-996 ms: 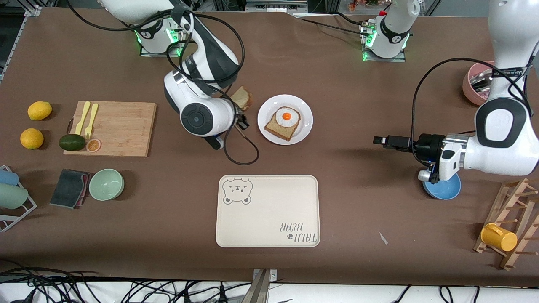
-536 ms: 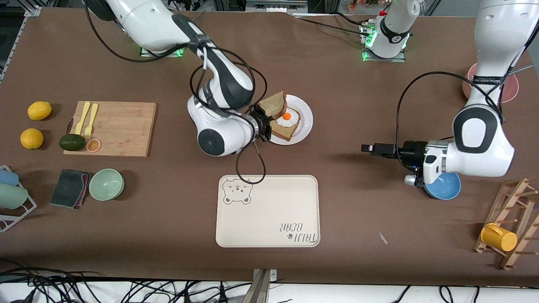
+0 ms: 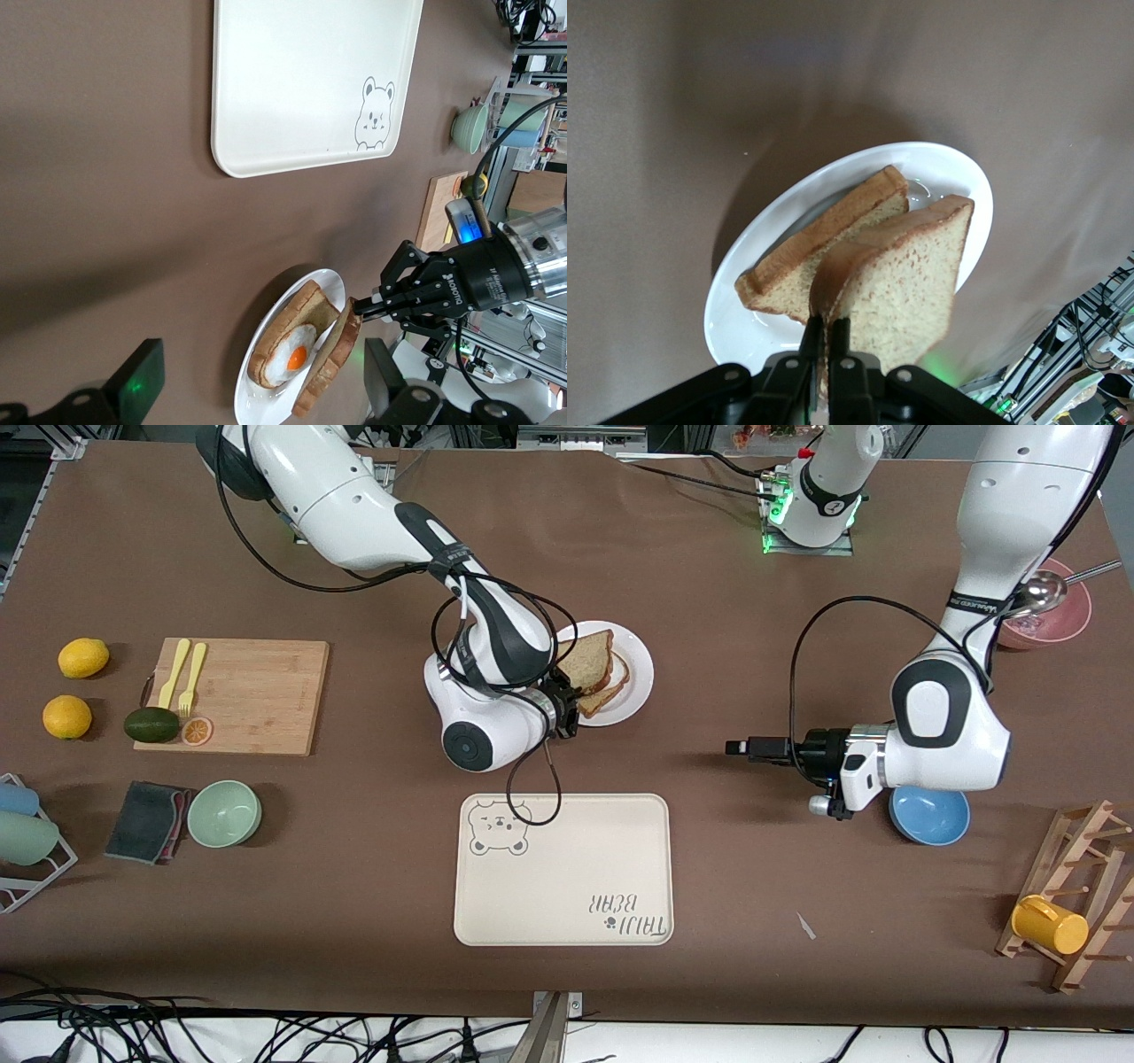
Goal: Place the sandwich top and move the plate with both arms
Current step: 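Carry the bread slice onto the egg on the white plate, then release the bread and withdraw the right gripper while the left gripper nears the plate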
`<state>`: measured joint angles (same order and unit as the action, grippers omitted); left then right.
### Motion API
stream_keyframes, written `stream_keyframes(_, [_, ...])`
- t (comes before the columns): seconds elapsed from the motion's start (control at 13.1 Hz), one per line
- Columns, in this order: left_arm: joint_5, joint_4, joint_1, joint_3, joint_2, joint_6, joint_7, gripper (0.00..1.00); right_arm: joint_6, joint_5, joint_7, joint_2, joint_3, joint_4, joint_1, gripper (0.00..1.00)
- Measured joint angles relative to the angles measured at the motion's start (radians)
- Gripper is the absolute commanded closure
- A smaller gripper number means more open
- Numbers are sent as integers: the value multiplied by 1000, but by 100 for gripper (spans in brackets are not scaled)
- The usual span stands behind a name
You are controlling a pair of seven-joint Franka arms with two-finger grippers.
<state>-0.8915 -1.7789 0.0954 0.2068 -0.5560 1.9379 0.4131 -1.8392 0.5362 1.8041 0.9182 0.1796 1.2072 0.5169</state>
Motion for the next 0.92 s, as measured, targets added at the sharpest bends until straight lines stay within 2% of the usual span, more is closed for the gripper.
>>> stream_keyframes(0.46, [-88, -5, 1, -1, -42, 2, 87, 1, 2, -24, 1, 0, -5, -11, -2, 0])
stream_keyframes(0.69, [-94, -13, 1, -1, -51, 2, 107, 1, 18, -174, -31, -13, -5, -34, -2, 0])
stream_keyframes(0.92, [-157, -59, 2, 11, -53, 1, 188, 3, 65, -294, -199, -64, -10, -43, -10, 0])
